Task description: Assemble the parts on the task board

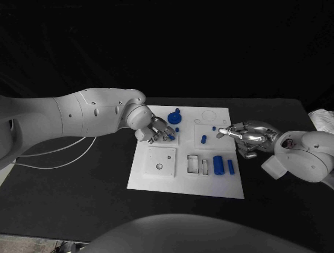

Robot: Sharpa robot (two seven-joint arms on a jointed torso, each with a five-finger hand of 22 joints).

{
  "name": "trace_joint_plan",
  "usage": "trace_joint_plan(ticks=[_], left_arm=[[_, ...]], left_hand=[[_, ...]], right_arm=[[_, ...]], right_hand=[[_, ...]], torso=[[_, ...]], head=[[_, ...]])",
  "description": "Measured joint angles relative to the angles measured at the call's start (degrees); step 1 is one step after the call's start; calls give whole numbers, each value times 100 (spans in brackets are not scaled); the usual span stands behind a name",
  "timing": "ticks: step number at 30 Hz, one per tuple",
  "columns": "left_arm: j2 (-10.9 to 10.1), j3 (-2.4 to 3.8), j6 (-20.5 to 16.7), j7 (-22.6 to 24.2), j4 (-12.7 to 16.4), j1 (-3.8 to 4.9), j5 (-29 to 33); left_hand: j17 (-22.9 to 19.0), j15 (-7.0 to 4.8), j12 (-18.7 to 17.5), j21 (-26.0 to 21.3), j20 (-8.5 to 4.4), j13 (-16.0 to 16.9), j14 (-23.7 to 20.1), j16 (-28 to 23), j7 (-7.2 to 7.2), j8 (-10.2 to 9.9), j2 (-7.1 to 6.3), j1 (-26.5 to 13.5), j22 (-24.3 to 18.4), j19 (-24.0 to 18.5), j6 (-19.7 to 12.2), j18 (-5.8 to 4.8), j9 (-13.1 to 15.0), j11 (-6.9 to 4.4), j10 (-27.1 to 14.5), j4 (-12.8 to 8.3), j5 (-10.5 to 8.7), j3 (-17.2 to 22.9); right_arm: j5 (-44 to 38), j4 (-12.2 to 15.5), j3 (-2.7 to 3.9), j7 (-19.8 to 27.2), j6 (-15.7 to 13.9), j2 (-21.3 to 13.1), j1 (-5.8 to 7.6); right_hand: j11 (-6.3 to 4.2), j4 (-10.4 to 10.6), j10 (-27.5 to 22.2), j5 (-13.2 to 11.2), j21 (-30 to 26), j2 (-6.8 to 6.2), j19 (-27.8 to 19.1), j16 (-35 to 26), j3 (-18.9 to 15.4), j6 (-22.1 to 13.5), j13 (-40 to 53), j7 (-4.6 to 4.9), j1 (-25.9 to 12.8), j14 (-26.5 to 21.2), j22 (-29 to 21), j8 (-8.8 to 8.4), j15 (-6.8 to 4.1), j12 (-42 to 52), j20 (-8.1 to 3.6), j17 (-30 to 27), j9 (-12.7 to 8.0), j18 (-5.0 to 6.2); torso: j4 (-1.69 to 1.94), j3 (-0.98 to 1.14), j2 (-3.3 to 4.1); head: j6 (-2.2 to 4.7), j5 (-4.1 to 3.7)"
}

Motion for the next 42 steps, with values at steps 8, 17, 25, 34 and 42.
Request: trace_joint_plan(ticks=[8,17,25,34,42], left_arm=[[0,2,-5,0,41,1,-192],[-43,2,-86,-1,170,0,-392],[-125,2,-199,-3,372,-3,-541],[-334,8,-278,-4,752,27,-738],[-541,12,-173,-5,1078,272,-1347]], left_hand=[[4,0,0,0,0,-1,0,0,2,35,-133,-196,0,0,2,0,181,0,0,-136,-7,337],[4,0,0,0,-20,-1,-1,0,11,104,-205,-362,0,-21,12,0,338,1,1,-218,-30,516],[3,0,0,0,-24,-1,-1,0,3,194,-267,-466,0,-17,40,0,491,-30,-7,-291,-21,651],[3,-19,0,0,-62,-2,19,0,4,311,-321,-520,5,-20,41,0,664,-60,-18,-295,6,734],[2,-19,0,-21,-61,-2,19,0,4,316,-328,-528,4,-20,41,0,722,-60,-18,-294,6,764]], right_arm=[[2,0,1,-1,5,-7,-2],[4,0,-1,-1,10,-30,-9],[6,1,-1,-1,13,-52,-21],[7,-2,1,-1,14,-68,-37],[4,-11,1,-8,16,-70,-61]], right_hand=[[20,0,-19,22,0,-9,-21,0,0,0,1,0,10,0,-1,0,1,9,-20,0,0,32],[21,-16,-20,22,0,1,-21,0,16,0,12,0,44,0,-1,0,19,-2,-20,-1,-7,33],[22,-16,-20,55,0,1,-21,0,16,0,12,0,44,0,-1,0,20,-1,-20,-1,-7,32],[22,-32,-20,55,-20,-21,-21,0,32,0,12,0,67,-16,-2,0,5,-1,-20,-1,-12,32],[50,-47,-48,55,-48,-23,-62,0,47,17,12,-18,113,-32,-2,0,6,8,-20,-1,-12,32]], torso=[[-1,2,0],[3,0,-1],[4,-2,-2],[4,-3,-5],[-3,0,-11]], head=[[0,10],[0,-5],[0,-15],[0,-8],[0,4]])
